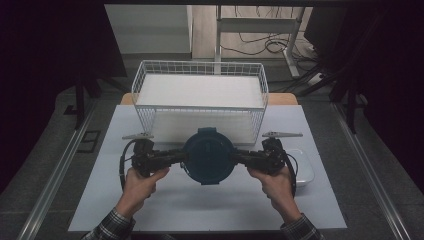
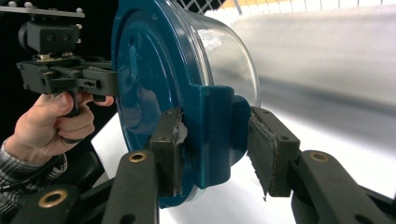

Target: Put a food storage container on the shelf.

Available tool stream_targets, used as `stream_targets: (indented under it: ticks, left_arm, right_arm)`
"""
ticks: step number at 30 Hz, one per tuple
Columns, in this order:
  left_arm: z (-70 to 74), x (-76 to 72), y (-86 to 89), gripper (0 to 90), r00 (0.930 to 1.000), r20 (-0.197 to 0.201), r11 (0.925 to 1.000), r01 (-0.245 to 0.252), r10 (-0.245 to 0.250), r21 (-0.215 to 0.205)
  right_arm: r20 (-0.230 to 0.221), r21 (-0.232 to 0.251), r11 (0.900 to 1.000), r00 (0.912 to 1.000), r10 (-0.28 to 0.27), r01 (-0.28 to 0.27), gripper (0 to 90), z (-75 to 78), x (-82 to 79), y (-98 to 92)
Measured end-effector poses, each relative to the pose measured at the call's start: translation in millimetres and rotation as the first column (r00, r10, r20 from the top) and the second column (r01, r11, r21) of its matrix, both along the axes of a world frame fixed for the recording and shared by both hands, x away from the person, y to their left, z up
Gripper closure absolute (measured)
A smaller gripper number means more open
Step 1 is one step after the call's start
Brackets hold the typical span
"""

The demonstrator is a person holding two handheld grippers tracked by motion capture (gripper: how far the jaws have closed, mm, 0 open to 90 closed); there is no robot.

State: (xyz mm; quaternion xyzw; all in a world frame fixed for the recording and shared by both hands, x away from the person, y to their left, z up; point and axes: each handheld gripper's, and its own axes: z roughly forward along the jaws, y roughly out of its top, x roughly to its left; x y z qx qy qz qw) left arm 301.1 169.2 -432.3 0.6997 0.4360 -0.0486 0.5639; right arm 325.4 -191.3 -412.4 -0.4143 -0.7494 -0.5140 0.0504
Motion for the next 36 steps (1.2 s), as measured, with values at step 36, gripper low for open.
stream_targets:
  ticks: [36]
  left_arm:
    - [117.3, 130.6, 35.5, 56.1, 0.9976, 0.000, 0.9974, -0.069, 0.069, -0.019]
  right_arm:
    - [0.012, 0.056, 0.998, 0.9993, -0.036, 0.035, 56.5, 107.3, 128.8, 37.9]
